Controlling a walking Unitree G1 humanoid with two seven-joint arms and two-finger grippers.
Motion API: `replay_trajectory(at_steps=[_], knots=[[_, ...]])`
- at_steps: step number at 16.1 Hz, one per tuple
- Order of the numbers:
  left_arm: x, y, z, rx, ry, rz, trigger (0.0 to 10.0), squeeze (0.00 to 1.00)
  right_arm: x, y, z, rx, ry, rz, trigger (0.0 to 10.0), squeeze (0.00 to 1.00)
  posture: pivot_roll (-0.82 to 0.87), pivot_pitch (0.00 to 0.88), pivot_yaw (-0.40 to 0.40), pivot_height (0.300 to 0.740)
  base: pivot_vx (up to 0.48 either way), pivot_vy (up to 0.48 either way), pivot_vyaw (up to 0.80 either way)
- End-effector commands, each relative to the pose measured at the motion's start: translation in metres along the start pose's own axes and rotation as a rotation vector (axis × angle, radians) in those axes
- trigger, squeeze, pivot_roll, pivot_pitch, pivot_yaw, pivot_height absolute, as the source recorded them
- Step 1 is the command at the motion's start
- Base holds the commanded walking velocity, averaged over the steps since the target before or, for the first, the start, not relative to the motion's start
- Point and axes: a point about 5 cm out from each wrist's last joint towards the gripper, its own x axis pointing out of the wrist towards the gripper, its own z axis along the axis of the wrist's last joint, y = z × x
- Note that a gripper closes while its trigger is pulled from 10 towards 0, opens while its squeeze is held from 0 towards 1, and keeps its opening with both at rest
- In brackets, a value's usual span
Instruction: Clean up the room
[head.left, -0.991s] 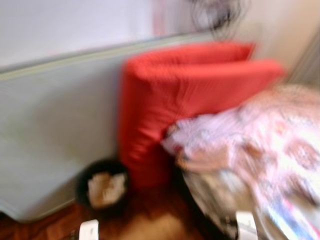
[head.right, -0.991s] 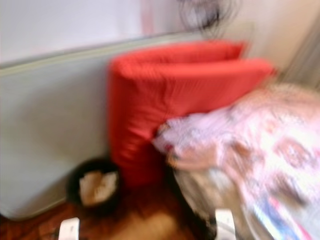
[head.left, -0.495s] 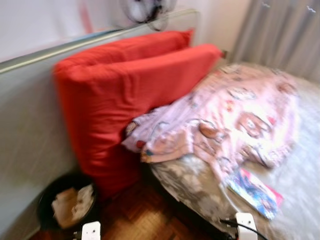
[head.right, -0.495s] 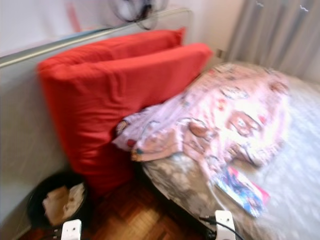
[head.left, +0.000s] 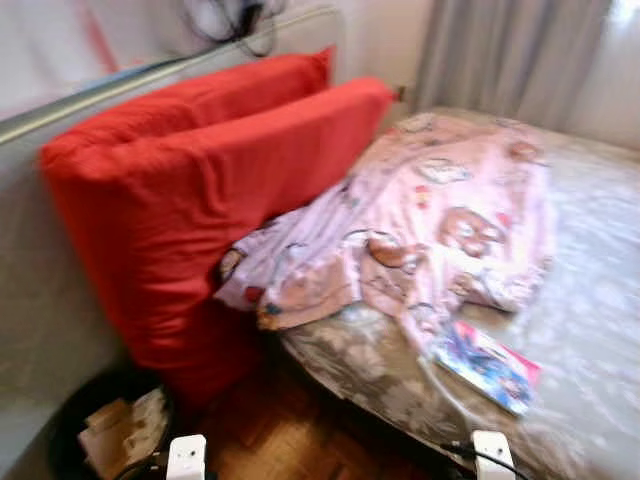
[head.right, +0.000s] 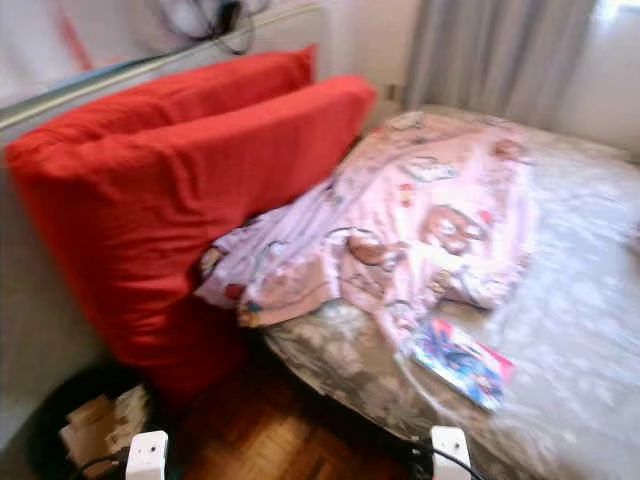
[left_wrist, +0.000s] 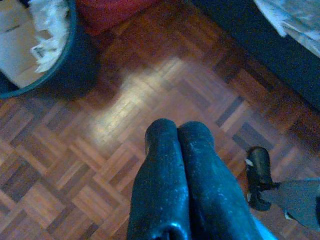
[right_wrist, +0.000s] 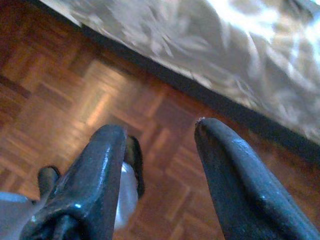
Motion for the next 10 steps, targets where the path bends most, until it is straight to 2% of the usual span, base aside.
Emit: replay_trajectory(at_steps=[1,7,10], knots=[[-0.0010,0.0006,-0.0037,-0.002,0.012,0.006,10.0,0.00,0.0002,-0.0005,0.0032,0.009,-0.020,-0.002,10.0,0.00,0.06,0.000,0.028,0.740,0.000,-0.251,0.00],[-0.0011,0.0004,-0.0039,-0.011,0.009,0.009,10.0,0.00,0.0002,-0.0017,0.0039,0.015,-0.017,-0.009,10.0,0.00,0.06,0.000,0.022,0.740,0.000,-0.251,0.00],[-0.0013,0.0003,-0.0043,-0.017,0.009,0.012,10.0,0.00,0.0002,-0.0021,0.0047,0.006,-0.018,-0.006,10.0,0.00,0.07,0.000,0.018,0.740,0.000,-0.252,-0.77]])
